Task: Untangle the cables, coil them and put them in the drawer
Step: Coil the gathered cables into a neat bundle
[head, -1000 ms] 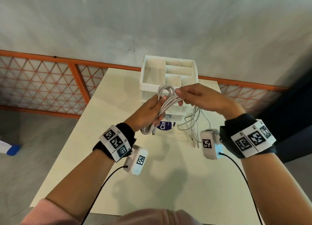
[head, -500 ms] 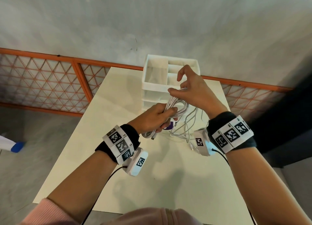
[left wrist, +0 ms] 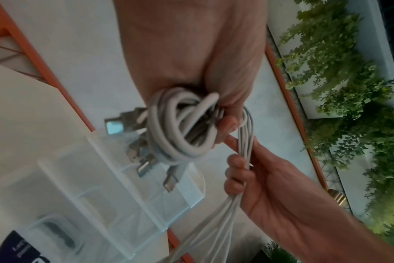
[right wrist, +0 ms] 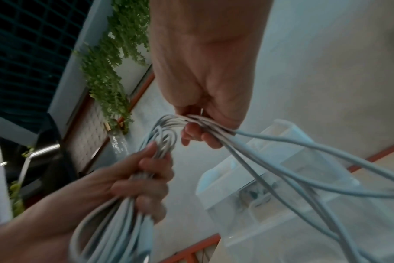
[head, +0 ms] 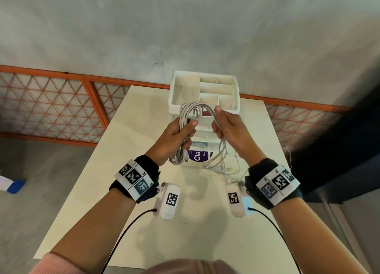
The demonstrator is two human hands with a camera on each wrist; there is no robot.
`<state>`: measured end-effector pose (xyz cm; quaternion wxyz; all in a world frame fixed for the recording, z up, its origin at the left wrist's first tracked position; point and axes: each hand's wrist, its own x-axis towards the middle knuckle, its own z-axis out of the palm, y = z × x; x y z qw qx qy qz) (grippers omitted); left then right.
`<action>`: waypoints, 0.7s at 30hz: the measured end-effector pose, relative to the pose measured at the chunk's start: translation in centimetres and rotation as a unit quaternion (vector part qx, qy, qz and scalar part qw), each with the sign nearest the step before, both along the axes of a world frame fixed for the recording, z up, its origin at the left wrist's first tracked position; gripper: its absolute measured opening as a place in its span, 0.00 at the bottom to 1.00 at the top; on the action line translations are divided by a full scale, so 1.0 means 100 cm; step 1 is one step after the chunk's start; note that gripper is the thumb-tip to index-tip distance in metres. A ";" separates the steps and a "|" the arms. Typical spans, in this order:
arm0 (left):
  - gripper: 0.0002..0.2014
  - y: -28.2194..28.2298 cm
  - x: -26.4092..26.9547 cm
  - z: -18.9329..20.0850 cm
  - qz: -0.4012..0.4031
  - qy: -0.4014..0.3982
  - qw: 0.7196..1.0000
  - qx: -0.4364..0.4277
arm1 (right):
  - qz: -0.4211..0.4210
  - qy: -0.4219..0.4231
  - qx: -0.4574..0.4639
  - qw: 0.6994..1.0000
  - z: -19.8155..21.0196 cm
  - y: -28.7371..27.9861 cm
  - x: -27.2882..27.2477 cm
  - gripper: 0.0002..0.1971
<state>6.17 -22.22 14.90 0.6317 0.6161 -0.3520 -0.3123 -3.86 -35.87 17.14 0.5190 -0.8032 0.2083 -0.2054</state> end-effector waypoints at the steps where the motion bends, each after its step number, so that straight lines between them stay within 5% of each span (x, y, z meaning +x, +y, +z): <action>1: 0.09 -0.003 0.000 0.000 -0.002 0.000 1.000 -0.007 | -0.015 -0.001 -0.002 1.000 -0.001 0.005 0.003 0.25; 5: 0.11 -0.011 -0.004 0.002 -0.019 -0.005 1.000 -0.021 | -0.032 0.001 0.009 0.999 -0.004 0.018 0.009 0.29; 12: 0.11 -0.022 -0.012 -0.005 0.066 0.021 0.996 -0.053 | -0.029 -0.009 0.022 0.999 0.008 0.024 0.016 0.28; 21: 0.15 -0.019 -0.011 -0.003 0.028 0.045 0.995 -0.080 | 0.025 0.014 0.175 0.984 0.017 0.027 0.014 0.24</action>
